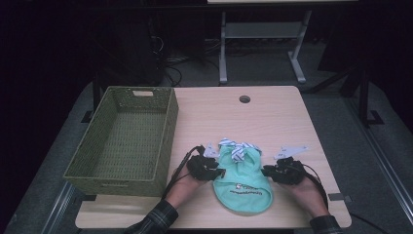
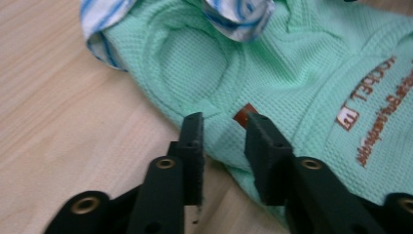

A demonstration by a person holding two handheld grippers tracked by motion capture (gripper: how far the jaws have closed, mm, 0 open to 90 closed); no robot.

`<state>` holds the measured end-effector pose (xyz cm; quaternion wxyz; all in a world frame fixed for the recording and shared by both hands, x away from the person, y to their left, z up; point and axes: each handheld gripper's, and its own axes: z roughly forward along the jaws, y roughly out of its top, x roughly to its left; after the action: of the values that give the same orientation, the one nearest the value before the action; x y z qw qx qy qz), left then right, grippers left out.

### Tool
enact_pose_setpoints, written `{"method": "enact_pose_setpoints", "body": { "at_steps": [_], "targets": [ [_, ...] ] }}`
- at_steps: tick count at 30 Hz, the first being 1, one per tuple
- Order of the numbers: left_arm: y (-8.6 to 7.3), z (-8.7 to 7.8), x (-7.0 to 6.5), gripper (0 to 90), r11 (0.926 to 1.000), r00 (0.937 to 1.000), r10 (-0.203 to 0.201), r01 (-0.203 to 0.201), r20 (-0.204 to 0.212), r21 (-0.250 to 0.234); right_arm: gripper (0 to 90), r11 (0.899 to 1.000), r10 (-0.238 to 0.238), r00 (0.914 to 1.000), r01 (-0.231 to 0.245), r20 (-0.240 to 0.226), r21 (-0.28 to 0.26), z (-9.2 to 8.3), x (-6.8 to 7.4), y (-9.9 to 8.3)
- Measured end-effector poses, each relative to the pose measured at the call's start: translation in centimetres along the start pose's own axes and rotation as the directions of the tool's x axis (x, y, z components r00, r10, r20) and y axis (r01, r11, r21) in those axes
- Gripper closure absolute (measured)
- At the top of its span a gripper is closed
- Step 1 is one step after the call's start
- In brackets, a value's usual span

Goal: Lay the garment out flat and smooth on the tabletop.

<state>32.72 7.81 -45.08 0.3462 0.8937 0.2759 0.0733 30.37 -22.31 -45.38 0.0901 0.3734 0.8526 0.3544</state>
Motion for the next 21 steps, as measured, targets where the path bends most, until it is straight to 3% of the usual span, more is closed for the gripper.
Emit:
{"method": "enact_pose_setpoints", "body": {
  "at_steps": [2, 6, 21],
  "targets": [
    [0.1, -0.3, 0.6, 58.1, 0.9998, 0.9998, -0.016, 0.016, 0.011, -0.01, 70.6, 0.999, 0.02, 0.9996, -0.02, -0.02, -0.028, -0.2, -0.5, 0.4],
    [0.5, -0.6, 1.5, 50.5, 0.9996, 0.9997, -0.02, 0.02, 0.017, -0.02, 68.6, 0.998, 0.025, 0.9996, -0.026, -0.011, -0.051, -0.3, -1.0, 0.9],
    [2.4, -0.5, 3.6, 40.6, 0.9985, 0.9999, -0.003, 0.002, -0.017, -0.055, 63.9, 0.992, 0.047, 0.9986, -0.044, 0.025, -0.118, 0.5, -3.3, 3.9]
  ]
}}
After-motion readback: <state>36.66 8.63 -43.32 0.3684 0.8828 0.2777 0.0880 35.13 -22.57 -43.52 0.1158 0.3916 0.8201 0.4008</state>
